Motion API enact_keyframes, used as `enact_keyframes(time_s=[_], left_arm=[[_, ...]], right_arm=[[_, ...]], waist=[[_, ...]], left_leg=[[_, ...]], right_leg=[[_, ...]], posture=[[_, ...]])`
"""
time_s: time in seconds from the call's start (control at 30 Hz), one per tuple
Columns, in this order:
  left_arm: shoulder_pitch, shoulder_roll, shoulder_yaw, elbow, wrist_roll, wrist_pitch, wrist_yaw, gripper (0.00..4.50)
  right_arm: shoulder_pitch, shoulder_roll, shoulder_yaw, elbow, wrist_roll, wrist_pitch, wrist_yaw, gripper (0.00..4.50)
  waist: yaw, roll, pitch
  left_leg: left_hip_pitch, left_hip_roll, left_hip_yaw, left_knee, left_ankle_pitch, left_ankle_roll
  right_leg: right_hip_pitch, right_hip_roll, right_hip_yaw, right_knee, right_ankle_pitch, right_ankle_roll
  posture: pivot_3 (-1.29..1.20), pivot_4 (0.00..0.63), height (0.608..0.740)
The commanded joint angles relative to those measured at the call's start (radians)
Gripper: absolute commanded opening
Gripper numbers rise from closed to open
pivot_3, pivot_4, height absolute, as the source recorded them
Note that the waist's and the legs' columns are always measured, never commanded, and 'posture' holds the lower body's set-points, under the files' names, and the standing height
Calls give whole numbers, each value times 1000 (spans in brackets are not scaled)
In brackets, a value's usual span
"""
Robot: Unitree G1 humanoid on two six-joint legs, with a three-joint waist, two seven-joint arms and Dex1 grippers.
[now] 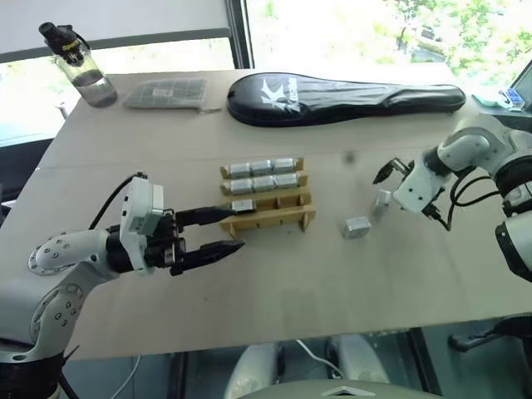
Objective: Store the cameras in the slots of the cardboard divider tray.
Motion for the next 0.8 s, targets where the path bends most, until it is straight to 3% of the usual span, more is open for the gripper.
enact_keyframes(time_s=[0.03, 0.13, 0.23, 0.37, 0.47, 0.7, 0.8], left_arm=[[16, -5, 38, -37, -19, -23, 9, 3105], [33, -8, 45, -46, -21, -28, 13, 3105], [42, -11, 50, -53, -24, -30, 19, 3163], [62, -5, 63, -61, -19, -33, 14, 3163], [69, -2, 66, -62, -18, -37, 12, 3163], [58, 3, 67, -61, -30, -38, 7, 3163], [49, 13, 67, -49, -23, -41, -5, 3163]], right_arm=[[-44, 3, 33, 18, -59, -35, -69, 4500], [-54, 18, 52, 33, -80, -52, -96, 4500], [-61, 26, 66, 44, -97, -64, -119, 3713], [-71, 33, 81, 51, -112, -73, -139, 1741], [-72, 36, 87, 57, -118, -80, -149, 731], [-72, 41, 88, 63, -112, -89, -149, 728], [-71, 44, 53, 82, -54, -64, -72, 728]], waist=[[0, 0, 0], [0, 0, 0], [0, 0, 0], [-1, 0, 0], [-1, 0, 0], [-1, 0, 0], [-1, 0, 0]], left_leg=[[0, 0, 0, 0, 0, 0], [0, 0, 0, 0, 0, 0], [0, 0, 0, 0, 0, 0], [0, 0, 0, 0, 0, 0], [0, 0, 0, 0, 0, 0], [0, 0, 0, 0, 0, 0], [0, 0, 0, 0, 0, 0]], right_leg=[[0, 0, 0, 0, 0, 0], [0, 0, 0, 0, 0, 0], [0, 0, 0, 0, 0, 0], [0, 0, 0, 0, 0, 0], [0, 0, 0, 0, 0, 0], [0, 0, 0, 1, 0, 0], [0, 0, 0, 1, 0, 0]], posture=[[0, 150, 740], [0, 150, 740], [0, 150, 740], [0, 150, 740], [0, 150, 740], [0, 150, 740], [0, 150, 740]])
